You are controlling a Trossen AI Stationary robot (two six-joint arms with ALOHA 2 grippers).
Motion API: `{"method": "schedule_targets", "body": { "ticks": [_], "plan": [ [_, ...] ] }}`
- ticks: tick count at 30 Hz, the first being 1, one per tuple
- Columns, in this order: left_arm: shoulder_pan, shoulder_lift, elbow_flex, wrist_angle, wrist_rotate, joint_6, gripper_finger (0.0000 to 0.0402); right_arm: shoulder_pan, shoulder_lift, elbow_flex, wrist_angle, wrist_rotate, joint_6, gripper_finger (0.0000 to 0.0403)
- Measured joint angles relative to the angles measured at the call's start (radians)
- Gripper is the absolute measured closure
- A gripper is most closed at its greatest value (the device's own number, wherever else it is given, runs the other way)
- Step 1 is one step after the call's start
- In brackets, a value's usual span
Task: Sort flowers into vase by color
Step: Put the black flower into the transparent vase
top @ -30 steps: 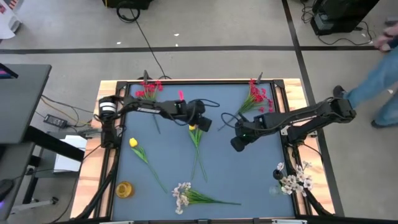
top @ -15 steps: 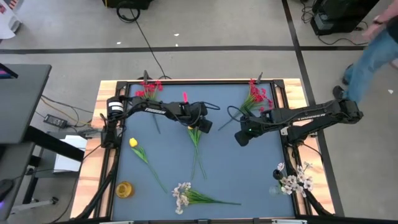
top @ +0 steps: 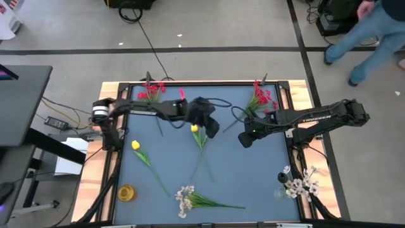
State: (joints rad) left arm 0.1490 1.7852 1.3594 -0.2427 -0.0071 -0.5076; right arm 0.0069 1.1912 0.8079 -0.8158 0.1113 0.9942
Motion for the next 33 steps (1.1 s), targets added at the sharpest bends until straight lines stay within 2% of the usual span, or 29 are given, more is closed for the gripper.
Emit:
{"method": "schedule_targets", "body": {
  "ticks": [2,4,7,12,18,22,29,33],
  "plan": [
    [0.016,-0.021,-0.002,-0.058,-0.08,0.019,0.0305,0.0,0.0,0.0,0.004,0.0,0.005,0.039],
    [0.05,-0.01,-0.004,-0.124,-0.088,-0.008,0.0301,0.0,0.0,0.0,0.007,0.001,0.008,0.039],
    [0.085,0.027,-0.005,-0.186,-0.047,-0.048,0.0287,0.0,0.0,0.0,0.012,0.001,0.008,0.039],
    [0.066,0.103,-0.005,-0.172,0.036,-0.071,0.0243,-0.002,0.0,0.0,0.014,0.001,0.015,0.039],
    [0.001,0.157,-0.005,-0.202,0.051,-0.137,0.0193,-0.002,0.0,0.0,0.008,0.0,0.034,0.0389],
    [-0.03,0.187,-0.005,-0.202,0.05,-0.179,0.0174,-0.001,0.0,0.0,0.007,0.0,0.033,0.0383],
    [-0.033,0.259,-0.001,-0.191,0.01,-0.212,0.0177,-0.001,0.0,0.0,0.007,-0.009,0.012,0.0382],
    [-0.035,0.27,0.0,-0.196,0.004,-0.213,0.022,-0.001,0.0,0.0,0.008,-0.029,0.003,0.0385]
  ]
}}
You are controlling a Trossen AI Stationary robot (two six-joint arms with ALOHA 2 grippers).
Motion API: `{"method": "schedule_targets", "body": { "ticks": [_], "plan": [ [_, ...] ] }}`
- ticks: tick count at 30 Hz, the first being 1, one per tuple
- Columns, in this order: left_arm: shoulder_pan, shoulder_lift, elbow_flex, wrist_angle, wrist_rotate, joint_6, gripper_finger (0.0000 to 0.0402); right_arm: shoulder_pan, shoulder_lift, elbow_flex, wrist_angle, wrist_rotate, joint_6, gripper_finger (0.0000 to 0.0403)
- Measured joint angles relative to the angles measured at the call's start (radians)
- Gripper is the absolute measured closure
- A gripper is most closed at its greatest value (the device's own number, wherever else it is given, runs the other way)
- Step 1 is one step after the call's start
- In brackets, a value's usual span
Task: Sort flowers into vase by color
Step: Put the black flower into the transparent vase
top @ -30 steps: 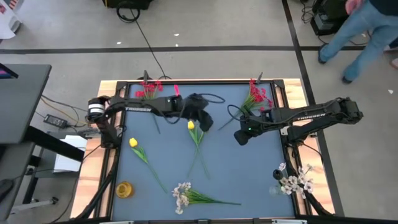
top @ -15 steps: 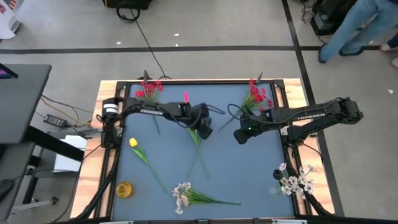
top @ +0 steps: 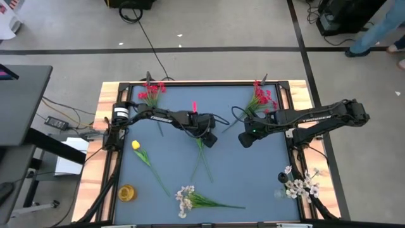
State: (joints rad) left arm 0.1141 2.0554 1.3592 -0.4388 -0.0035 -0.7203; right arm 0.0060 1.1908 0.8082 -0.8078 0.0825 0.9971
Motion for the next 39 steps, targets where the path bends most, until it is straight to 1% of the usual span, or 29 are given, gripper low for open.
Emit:
{"method": "schedule_targets", "body": {
  "ticks": [2,6,7,8,13,15,17,19,22,25,29,34,36,39],
  "plan": [
    [-0.002,-0.002,-0.001,-0.004,-0.004,0.0,0.026,0.001,0.0,0.0,0.0,-0.009,-0.005,0.0389],
    [0.0,-0.005,-0.003,-0.005,-0.007,0.006,0.0357,0.001,0.0,0.0,0.006,-0.024,-0.012,0.0394],
    [0.003,-0.005,-0.003,-0.001,-0.006,0.006,0.0376,0.001,0.0,0.0,0.007,-0.024,-0.013,0.0394],
    [0.005,-0.005,-0.003,0.002,0.0,0.005,0.0385,0.001,0.0,0.0,0.007,-0.024,-0.012,0.0393],
    [0.006,-0.035,-0.009,0.011,0.033,-0.004,0.0382,0.012,0.0,0.0,0.039,-0.018,0.02,0.0385],
    [0.002,-0.076,-0.01,0.019,0.04,-0.012,0.0382,0.033,-0.006,0.0,0.076,-0.021,0.036,0.0378],
    [-0.002,-0.132,-0.007,0.065,0.039,-0.012,0.0384,0.062,-0.021,0.0,0.13,-0.017,0.04,0.037],
    [-0.002,-0.182,-0.006,0.108,0.036,-0.003,0.0384,0.089,-0.037,0.0,0.185,0.007,0.04,0.0362],
    [0.0,-0.239,-0.006,0.211,0.026,0.02,0.0384,0.111,-0.062,0.0,0.259,0.052,0.028,0.0346],
    [0.007,-0.292,-0.004,0.324,0.025,0.052,0.0384,0.11,-0.086,0.0,0.345,0.075,0.003,0.0324],
    [0.007,-0.314,-0.006,0.42,0.026,0.064,0.0385,0.108,-0.122,0.0,0.476,0.13,-0.082,0.0283],
    [0.004,-0.33,-0.004,0.6,0.076,0.087,0.0385,0.108,-0.17,0.0,0.603,0.143,-0.169,0.0236],
    [0.004,-0.328,-0.005,0.67,0.09,0.088,0.0385,0.108,-0.183,0.0,0.619,0.161,-0.186,0.0227],
    [0.004,-0.327,-0.005,0.748,0.098,0.092,0.0385,0.108,-0.198,0.0,0.667,0.171,-0.219,0.0226]
  ]
}}
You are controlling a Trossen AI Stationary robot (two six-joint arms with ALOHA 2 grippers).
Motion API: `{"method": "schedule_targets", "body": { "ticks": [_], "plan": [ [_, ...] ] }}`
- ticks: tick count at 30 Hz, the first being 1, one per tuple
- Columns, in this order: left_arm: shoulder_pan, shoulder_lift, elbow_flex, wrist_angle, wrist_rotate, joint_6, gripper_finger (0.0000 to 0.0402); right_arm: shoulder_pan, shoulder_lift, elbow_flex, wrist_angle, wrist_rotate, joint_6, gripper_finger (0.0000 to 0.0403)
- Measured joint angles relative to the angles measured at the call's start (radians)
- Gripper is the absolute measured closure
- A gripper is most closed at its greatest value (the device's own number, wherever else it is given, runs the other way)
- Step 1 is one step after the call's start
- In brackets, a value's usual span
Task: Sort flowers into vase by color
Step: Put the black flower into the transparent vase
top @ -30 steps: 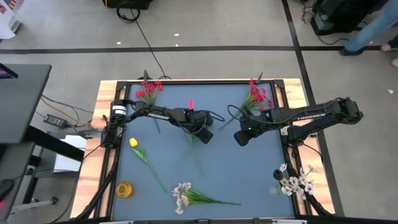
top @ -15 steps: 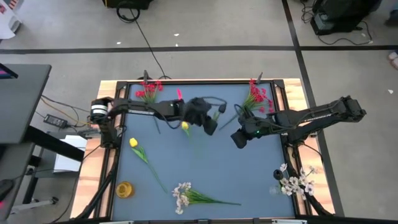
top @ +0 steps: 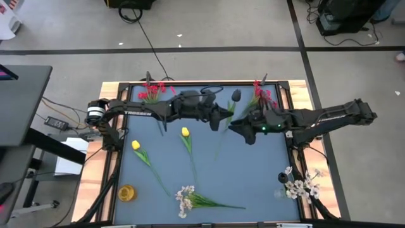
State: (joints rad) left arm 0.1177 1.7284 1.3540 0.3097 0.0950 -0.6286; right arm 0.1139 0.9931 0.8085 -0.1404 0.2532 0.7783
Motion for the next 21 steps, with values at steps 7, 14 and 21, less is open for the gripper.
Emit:
{"method": "schedule_targets", "body": {
  "ticks": [7,14,21],
  "plan": [
    [-0.015,-0.001,0.0,0.078,-0.001,0.076,0.0385,-0.012,-0.012,0.0,0.101,0.005,-0.04,0.026],
    [-0.038,0.0,0.0,0.107,-0.001,0.099,0.0385,-0.029,0.001,0.001,0.117,0.001,-0.025,0.0341],
    [-0.043,0.0,0.0,0.108,0.02,0.095,0.0364,-0.018,-0.012,0.001,0.105,-0.007,-0.123,0.0391]
  ]
}}
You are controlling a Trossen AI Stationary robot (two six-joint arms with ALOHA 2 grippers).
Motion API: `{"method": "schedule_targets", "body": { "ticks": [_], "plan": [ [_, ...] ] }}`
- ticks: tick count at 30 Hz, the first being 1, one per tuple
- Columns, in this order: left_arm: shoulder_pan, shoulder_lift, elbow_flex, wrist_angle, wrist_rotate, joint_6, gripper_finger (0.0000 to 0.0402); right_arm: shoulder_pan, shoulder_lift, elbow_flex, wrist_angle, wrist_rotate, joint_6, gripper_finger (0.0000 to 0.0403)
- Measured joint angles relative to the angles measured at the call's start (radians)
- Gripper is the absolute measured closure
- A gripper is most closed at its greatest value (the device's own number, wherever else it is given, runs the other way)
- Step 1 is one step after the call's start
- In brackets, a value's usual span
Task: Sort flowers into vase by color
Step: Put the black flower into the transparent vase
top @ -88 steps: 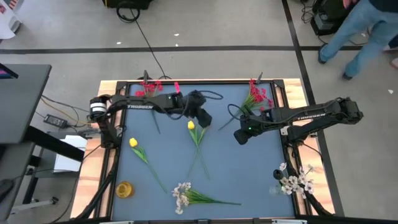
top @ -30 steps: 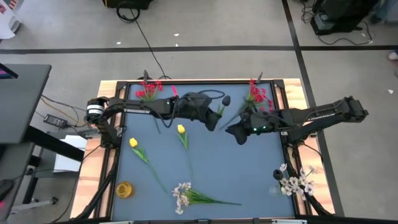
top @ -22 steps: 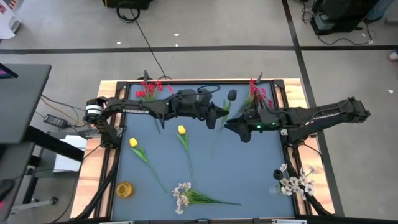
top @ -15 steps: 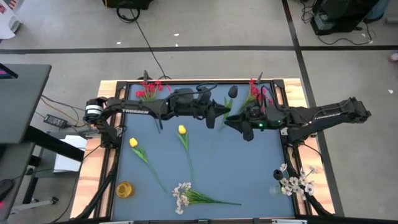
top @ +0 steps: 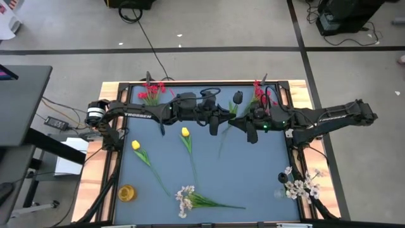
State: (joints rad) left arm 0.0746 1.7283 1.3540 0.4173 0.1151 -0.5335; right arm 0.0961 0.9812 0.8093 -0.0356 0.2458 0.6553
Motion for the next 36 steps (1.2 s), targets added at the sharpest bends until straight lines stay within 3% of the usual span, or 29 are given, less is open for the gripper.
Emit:
{"method": "schedule_targets", "body": {
  "ticks": [7,10,13,16,19,22,25,30,36],
  "plan": [
    [0.011,-0.03,0.001,-0.004,0.142,0.066,0.0248,0.078,-0.088,0.0,-0.123,0.136,-0.217,0.0395],
    [0.017,-0.083,0.0,-0.039,0.237,0.13,0.0224,0.137,-0.144,-0.001,-0.203,0.232,-0.261,0.0395],
    [0.004,-0.171,0.0,-0.136,0.233,0.246,0.0225,0.196,-0.209,-0.001,-0.255,0.314,-0.272,0.0395],
    [-0.01,-0.26,0.001,-0.299,0.164,0.356,0.0235,0.241,-0.278,-0.001,-0.304,0.333,-0.322,0.0395],
    [-0.017,-0.325,0.001,-0.456,0.087,0.422,0.0243,0.287,-0.339,-0.001,-0.332,0.315,-0.388,0.0395],
    [-0.018,-0.364,0.0,-0.578,0.069,0.455,0.0249,0.333,-0.384,0.002,-0.358,0.228,-0.485,0.0395],
    [-0.018,-0.387,-0.045,-0.6,0.069,0.467,0.0253,0.365,-0.402,0.053,-0.5,0.188,-0.441,0.0395],
    [0.011,-0.437,-0.188,-0.521,0.069,0.432,0.0253,0.391,-0.39,0.19,-0.879,0.207,-0.239,0.0396],
    [0.057,-0.562,-0.323,-0.447,0.066,0.4,0.0253,0.395,-0.385,0.289,-1.045,0.164,-0.183,0.0396]
  ]
}}
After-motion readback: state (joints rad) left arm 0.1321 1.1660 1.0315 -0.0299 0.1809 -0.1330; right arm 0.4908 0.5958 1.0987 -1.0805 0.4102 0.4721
